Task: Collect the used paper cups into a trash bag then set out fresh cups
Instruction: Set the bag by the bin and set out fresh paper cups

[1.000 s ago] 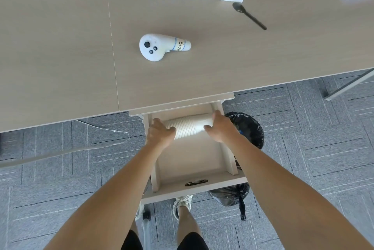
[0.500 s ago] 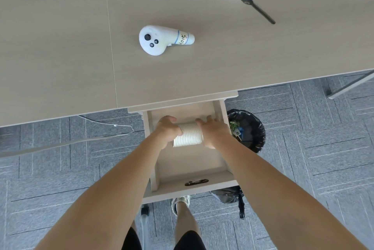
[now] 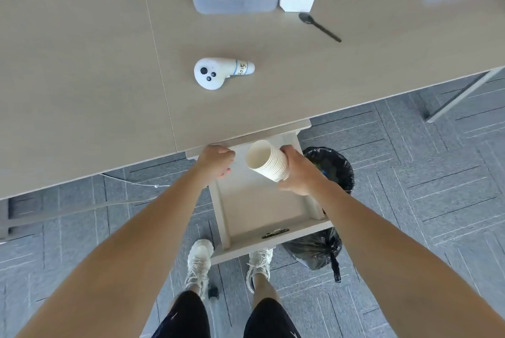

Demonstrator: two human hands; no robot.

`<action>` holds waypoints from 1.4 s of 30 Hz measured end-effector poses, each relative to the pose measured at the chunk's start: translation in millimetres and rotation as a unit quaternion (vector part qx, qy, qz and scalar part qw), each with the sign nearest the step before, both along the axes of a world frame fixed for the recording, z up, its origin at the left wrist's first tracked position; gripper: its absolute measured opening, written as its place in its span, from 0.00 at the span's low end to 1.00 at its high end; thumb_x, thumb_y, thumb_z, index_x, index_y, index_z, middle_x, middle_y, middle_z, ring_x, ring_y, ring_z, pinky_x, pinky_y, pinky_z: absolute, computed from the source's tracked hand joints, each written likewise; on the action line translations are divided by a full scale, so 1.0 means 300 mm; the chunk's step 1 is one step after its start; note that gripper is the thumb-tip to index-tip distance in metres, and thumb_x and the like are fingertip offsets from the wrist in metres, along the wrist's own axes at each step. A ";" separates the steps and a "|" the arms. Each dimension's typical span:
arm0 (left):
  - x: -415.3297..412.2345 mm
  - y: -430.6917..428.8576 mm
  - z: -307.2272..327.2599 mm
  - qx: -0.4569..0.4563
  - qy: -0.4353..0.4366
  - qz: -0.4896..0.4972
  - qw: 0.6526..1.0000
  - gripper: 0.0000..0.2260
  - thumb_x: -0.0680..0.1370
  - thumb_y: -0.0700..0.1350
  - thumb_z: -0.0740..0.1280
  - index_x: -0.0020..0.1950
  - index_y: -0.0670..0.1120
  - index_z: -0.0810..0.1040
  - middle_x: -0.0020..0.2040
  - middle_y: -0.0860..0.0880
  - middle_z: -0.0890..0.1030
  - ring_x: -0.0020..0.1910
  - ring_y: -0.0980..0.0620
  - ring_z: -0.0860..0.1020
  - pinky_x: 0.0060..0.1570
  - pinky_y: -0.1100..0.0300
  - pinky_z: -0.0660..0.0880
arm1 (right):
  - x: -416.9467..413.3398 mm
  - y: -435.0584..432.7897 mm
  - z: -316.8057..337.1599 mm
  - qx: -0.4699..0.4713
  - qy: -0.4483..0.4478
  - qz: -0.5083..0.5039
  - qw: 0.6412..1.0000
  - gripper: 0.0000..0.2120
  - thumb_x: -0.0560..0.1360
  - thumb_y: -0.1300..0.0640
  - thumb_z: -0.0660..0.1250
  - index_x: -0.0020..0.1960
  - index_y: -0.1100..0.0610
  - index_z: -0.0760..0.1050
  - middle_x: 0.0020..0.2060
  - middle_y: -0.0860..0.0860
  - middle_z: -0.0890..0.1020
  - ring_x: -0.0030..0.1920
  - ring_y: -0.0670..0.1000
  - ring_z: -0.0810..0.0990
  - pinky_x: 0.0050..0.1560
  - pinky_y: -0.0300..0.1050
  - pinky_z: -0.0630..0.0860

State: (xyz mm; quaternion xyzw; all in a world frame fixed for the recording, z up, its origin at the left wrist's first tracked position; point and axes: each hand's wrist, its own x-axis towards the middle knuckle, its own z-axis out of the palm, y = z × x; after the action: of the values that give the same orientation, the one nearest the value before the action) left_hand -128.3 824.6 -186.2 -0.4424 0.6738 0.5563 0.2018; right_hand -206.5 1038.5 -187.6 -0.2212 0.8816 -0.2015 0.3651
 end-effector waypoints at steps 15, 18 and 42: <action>0.279 0.436 -0.025 -0.295 0.050 -0.622 0.723 0.36 0.69 0.53 0.75 0.73 0.46 0.63 0.69 0.41 0.68 0.67 0.38 0.65 0.66 0.45 0.63 | 0.193 0.151 0.566 -0.135 0.111 -0.271 0.947 0.40 0.65 0.56 0.79 0.70 0.48 0.61 0.50 0.37 0.74 0.56 0.48 0.75 0.53 0.46 0.75; 0.289 0.430 -0.064 -0.350 0.065 -0.615 0.704 0.24 0.73 0.43 0.68 0.68 0.46 0.68 0.65 0.43 0.72 0.65 0.40 0.67 0.64 0.46 0.64 | 0.155 0.189 0.583 -0.152 0.113 -0.259 0.947 0.40 0.63 0.54 0.79 0.68 0.44 0.62 0.51 0.35 0.73 0.58 0.48 0.76 0.58 0.50 0.77; 0.027 0.207 0.013 -0.549 0.093 -0.666 0.497 0.42 0.72 0.29 0.52 0.76 0.44 0.27 0.74 0.32 0.28 0.70 0.29 0.25 0.64 0.35 0.22 | -0.087 -0.026 0.595 -0.179 0.129 -0.248 0.943 0.39 0.63 0.51 0.79 0.68 0.45 0.62 0.55 0.41 0.77 0.57 0.47 0.77 0.56 0.49 0.78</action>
State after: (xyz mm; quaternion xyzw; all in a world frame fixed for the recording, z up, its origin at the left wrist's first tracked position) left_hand -120.1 886.7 -182.4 0.1702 0.9535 -0.1863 0.1652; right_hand -232.7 1030.6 -9.2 -0.0810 0.8976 -0.4097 0.1412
